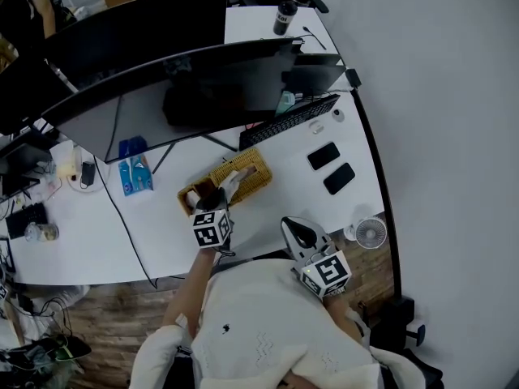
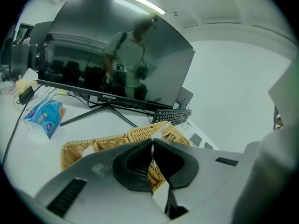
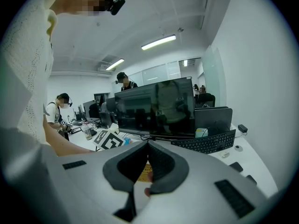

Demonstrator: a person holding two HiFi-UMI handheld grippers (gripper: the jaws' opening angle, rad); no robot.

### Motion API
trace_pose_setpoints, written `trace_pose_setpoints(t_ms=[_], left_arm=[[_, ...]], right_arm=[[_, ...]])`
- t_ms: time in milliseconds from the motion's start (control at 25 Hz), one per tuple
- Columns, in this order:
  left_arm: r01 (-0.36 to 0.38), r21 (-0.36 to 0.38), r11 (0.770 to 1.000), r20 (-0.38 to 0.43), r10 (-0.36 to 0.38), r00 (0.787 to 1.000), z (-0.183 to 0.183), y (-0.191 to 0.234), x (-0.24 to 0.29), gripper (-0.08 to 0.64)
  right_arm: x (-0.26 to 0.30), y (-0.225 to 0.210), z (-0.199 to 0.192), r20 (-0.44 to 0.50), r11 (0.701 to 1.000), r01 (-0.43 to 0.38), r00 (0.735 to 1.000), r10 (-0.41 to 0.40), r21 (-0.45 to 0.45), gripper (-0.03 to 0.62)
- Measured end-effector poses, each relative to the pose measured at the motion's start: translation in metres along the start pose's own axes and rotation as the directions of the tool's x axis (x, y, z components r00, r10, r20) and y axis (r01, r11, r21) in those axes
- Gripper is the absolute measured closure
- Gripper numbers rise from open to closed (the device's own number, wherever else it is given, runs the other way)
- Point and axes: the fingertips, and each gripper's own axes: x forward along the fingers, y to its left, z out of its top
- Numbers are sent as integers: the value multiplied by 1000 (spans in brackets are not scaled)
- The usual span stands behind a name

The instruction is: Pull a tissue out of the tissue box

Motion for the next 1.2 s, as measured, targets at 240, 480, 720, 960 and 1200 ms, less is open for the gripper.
trace_pose_setpoints(t_ms=[240, 480, 720, 960, 1200], left_arm=[[-20, 22, 1000, 16, 19, 1000, 1, 1, -5, 543], [-40, 31, 999, 24, 40, 999, 1, 5, -13, 543], [-56, 30, 998, 43, 55, 998, 1, 6, -19, 544], [-64, 41, 997, 54, 62, 997, 3, 3, -26, 543], [-71, 57, 996, 74, 66, 995, 3, -1, -35, 544]], right_arm=[[3, 2, 1, 11, 1000, -29, 1000, 29, -11, 591], [4, 2, 2, 16, 999, -47, 999, 47, -12, 591], [7, 4, 4, 32, 997, -74, 997, 74, -7, 591], [9, 8, 4, 37, 995, -99, 994, 100, -15, 591], [11, 11, 5, 40, 992, -125, 991, 126, -26, 591]])
